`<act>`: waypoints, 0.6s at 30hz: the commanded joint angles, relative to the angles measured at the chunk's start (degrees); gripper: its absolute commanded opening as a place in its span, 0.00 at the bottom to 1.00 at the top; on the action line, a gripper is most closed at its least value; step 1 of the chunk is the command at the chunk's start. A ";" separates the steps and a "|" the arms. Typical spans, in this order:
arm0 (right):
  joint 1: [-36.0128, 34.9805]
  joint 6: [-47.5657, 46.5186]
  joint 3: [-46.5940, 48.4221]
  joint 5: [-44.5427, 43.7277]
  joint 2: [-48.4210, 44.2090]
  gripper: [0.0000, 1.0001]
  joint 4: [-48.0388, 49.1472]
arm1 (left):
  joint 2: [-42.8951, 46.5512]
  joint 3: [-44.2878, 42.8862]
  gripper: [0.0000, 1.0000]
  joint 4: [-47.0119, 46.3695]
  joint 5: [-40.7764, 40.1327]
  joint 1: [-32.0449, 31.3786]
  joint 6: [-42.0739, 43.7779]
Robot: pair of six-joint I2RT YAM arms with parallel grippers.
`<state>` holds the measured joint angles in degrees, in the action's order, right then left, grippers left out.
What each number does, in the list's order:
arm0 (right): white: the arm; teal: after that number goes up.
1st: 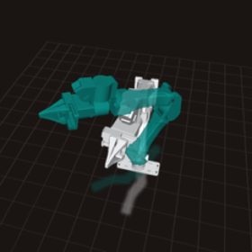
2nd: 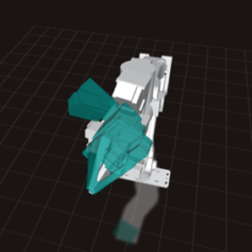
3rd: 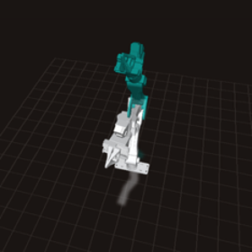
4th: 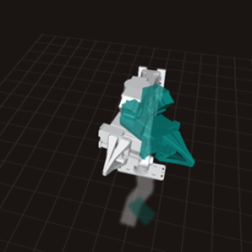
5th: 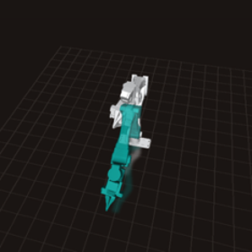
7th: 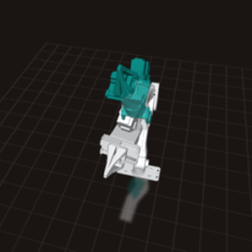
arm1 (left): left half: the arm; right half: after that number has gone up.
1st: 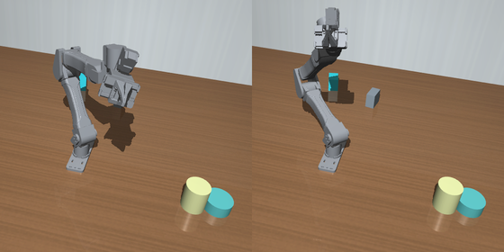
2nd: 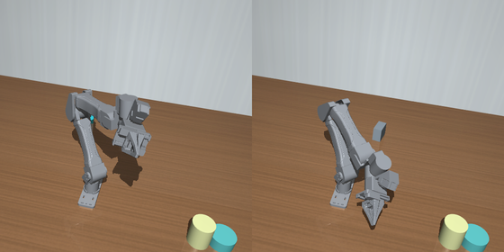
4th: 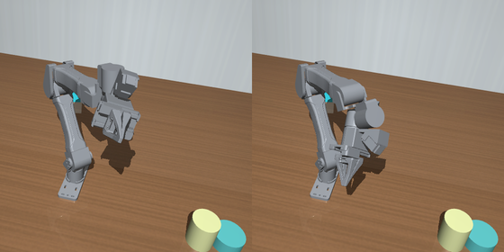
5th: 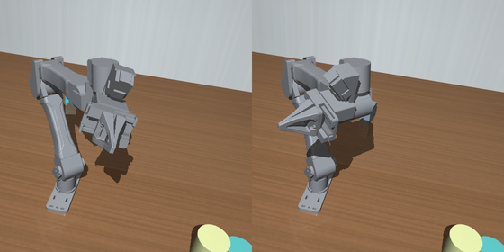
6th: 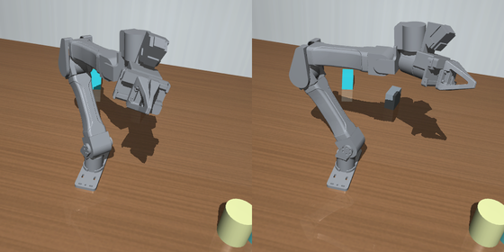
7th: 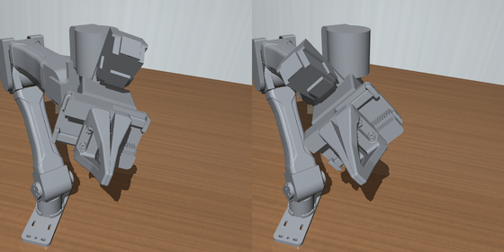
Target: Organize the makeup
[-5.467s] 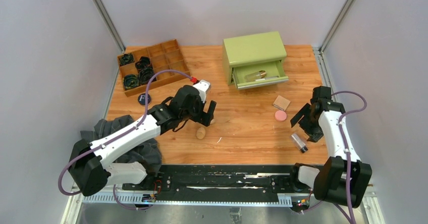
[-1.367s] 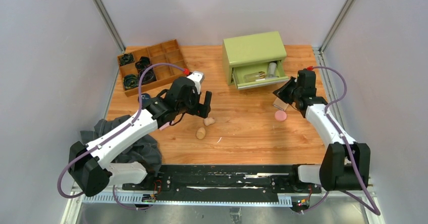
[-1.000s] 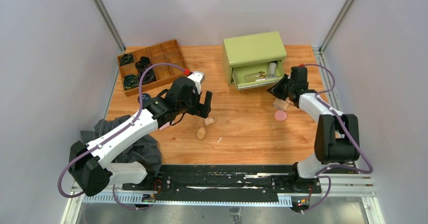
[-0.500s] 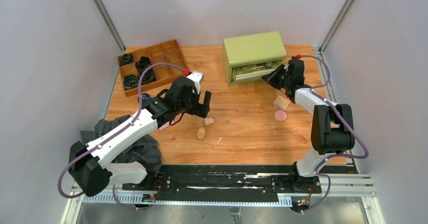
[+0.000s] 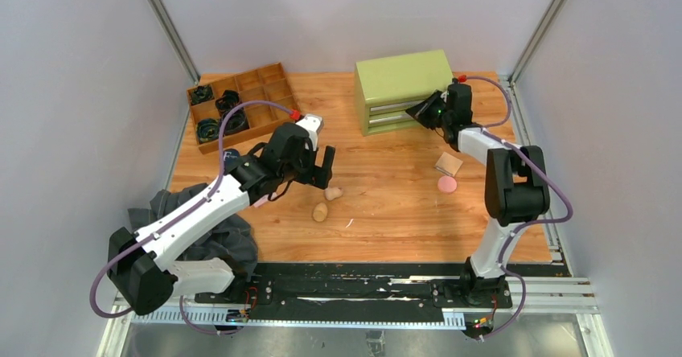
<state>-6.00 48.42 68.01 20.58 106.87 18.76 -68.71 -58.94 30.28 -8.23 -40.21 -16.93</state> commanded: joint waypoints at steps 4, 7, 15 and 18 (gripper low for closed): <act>-0.60 1.74 -13.14 -6.62 -13.14 0.32 2.35 | 3.04 -0.50 1.00 -0.49 -1.04 0.48 0.40; -0.51 4.57 -18.68 -7.10 -14.38 0.45 5.48 | 2.61 -0.26 1.00 -0.90 -0.56 0.48 0.05; 0.95 17.88 -27.34 -0.06 -3.12 0.45 44.30 | 4.51 0.92 1.00 -0.45 -0.76 0.48 -0.01; 0.99 22.59 -27.67 0.06 3.82 0.48 57.15 | 5.24 1.36 1.00 -0.32 -1.63 0.42 0.40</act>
<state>-5.65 63.09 41.17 18.94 104.60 52.16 -65.58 -58.33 30.37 -8.54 -40.21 -16.97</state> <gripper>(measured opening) 0.466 0.999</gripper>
